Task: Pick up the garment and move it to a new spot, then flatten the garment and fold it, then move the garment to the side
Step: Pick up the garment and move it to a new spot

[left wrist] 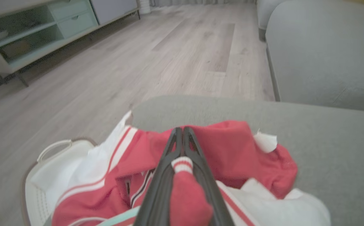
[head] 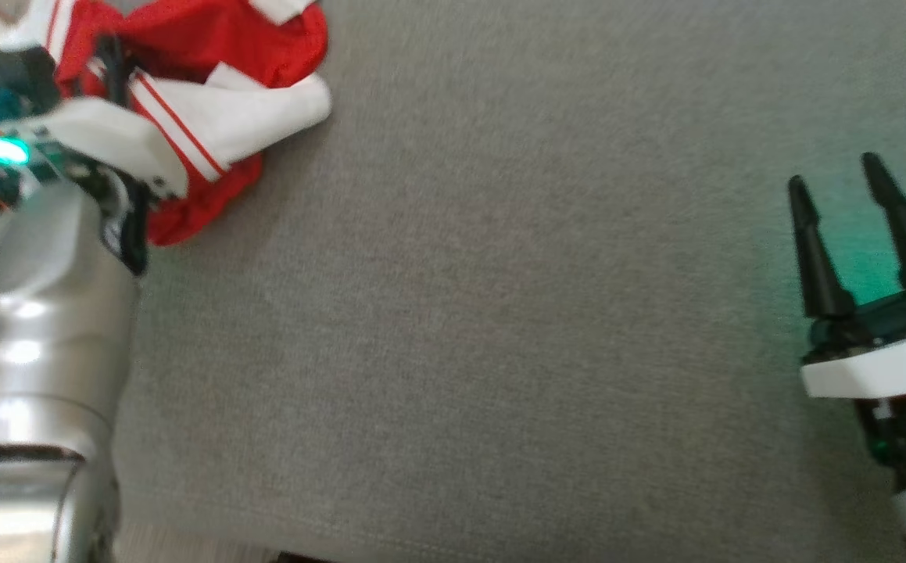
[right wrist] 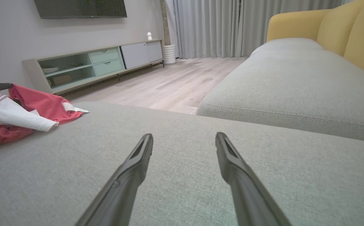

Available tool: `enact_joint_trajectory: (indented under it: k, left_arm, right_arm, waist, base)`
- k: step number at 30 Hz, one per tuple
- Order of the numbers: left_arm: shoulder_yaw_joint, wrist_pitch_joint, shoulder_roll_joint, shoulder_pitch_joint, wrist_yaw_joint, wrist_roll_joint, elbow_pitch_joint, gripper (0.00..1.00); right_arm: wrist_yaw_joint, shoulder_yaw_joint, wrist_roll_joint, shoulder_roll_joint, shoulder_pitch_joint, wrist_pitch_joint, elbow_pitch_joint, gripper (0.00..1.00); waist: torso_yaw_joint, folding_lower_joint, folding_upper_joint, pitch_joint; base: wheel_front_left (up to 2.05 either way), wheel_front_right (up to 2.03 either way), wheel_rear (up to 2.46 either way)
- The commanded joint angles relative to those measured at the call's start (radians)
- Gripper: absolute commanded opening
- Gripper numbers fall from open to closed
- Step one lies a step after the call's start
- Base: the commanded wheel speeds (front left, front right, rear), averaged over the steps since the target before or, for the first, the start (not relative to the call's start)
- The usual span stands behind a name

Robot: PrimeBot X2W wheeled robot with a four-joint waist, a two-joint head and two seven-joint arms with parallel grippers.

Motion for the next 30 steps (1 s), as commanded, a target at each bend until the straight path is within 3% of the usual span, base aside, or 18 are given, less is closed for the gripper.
enact_joint_trajectory:
  k: [1,9,15,23,30]
  left_arm:
    - [-0.007,-0.028,0.069,-0.069,-0.009,0.02,-0.035,0.0]
    - [-0.125,-0.026,0.089,-0.141,-0.03,0.06,-0.106,0.0]
    - [-0.267,0.036,0.073,-0.137,-0.031,-0.002,-0.252,0.0]
    - [-0.387,0.128,0.087,-0.1,-0.032,-0.133,-0.506,0.0]
    - [-0.45,0.226,0.044,-0.019,-0.032,-0.216,-0.696,0.0]
  right_arm:
    - [-0.001,0.022,0.009,0.02,-0.001,-0.011,-0.019,1.0]
    - [-0.001,0.051,0.029,0.144,0.047,-0.011,0.008,1.0]
    - [-0.001,0.06,0.032,0.211,0.082,-0.011,0.018,1.0]
    - [-0.001,0.07,0.029,0.259,0.097,-0.011,0.012,1.0]
    - [-0.001,0.052,0.028,0.282,0.08,-0.011,-0.005,1.0]
  waist:
    - [-0.045,0.0,0.0,-0.097]
    - [-0.173,0.0,0.0,-0.3]
    - [-0.298,0.0,0.0,-0.395]
    - [-0.435,0.0,0.0,-0.407]
    - [-0.54,0.0,0.0,-0.329]
  base:
    - [0.0,0.0,0.0]
    - [0.0,0.0,0.0]
    - [0.0,0.0,0.0]
    - [0.0,0.0,0.0]
    - [0.0,0.0,0.0]
